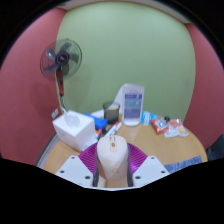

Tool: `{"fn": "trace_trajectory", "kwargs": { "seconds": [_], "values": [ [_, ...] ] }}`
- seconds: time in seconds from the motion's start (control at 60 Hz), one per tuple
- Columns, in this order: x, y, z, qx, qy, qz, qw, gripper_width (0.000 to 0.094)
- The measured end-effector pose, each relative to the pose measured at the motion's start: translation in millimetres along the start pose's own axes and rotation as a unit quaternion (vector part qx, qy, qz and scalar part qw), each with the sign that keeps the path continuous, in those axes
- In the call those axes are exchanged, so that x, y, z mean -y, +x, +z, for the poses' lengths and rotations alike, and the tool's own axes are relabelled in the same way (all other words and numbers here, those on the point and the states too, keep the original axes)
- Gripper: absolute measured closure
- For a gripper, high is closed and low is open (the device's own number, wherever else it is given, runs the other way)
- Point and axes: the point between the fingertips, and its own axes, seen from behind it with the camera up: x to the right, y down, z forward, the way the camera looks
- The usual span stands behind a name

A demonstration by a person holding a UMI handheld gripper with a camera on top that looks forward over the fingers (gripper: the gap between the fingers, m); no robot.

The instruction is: Arrange mouse

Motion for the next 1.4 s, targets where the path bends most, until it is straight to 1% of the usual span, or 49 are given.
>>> {"fn": "trace_trajectory", "kwargs": {
  "seconds": [0.067,0.133,0.2,0.267,0.333,0.383,0.467,0.533,0.567,0.617,0.667,0.7,0.817,0.9,0.917,0.95,0.983,1.0,1.033,1.05,1.1,1.233,1.4],
  "values": [
    [53.2,5.4,-35.8,0.011,0.049,-0.007,0.999,0.0559],
    [101.0,29.0,-73.5,0.009,0.099,-0.003,0.995,0.0561],
    [132.9,68.6,-102.3,-0.005,0.129,0.006,0.992,0.0562],
    [139.4,123.2,-120.1,-0.025,0.141,0.025,0.989,0.0563],
    [122.9,179.5,-123.8,-0.05,0.123,0.028,0.991,0.0564],
    [91.6,217.5,-118.0,-0.065,0.098,0.035,0.992,0.0566],
    [3.8,267.6,-101.1,-0.081,0.028,0.044,0.995,0.0563],
    [-53.6,284.4,-85.3,-0.08,-0.038,0.052,0.995,0.0564],
    [-78.2,290.1,-80.1,-0.077,-0.06,0.052,0.994,0.0561],
    [-111.0,295.9,-73.2,-0.072,-0.077,0.045,0.993,0.0559],
    [-131.5,301.6,-67.6,-0.068,-0.092,0.036,0.993,0.0555],
    [-140.6,300.4,-65.8,-0.066,-0.099,0.035,0.992,0.0533],
    [-170.0,299.4,-58.8,-0.052,-0.115,0.039,0.991,0.0454],
    [-170.8,298.2,-60.1,-0.049,-0.112,0.026,0.992,0.0387],
    [-171.1,298.9,-61.1,-0.051,-0.114,0.022,0.992,0.036],
    [-171.3,298.8,-64.0,-0.053,-0.118,0.018,0.991,0.0277],
    [-169.6,298.3,-66.5,-0.051,-0.117,0.018,0.992,0.0128],
    [-166.2,295.6,-71.1,-0.05,-0.116,0.018,0.992,0.0073],
    [-161.6,295.4,-77.6,-0.052,-0.112,0.018,0.992,0.0108],
    [-159.0,295.7,-81.3,-0.055,-0.11,0.017,0.992,0.0109],
    [-149.8,294.8,-95.1,-0.06,-0.103,0.012,0.993,0.0094],
    [-124.2,289.3,-143.0,-0.079,-0.079,0.0,0.994,0.0095],
    [-102.8,272.5,-220.8,-0.104,-0.051,-0.006,0.993,0.0096]
  ]
}}
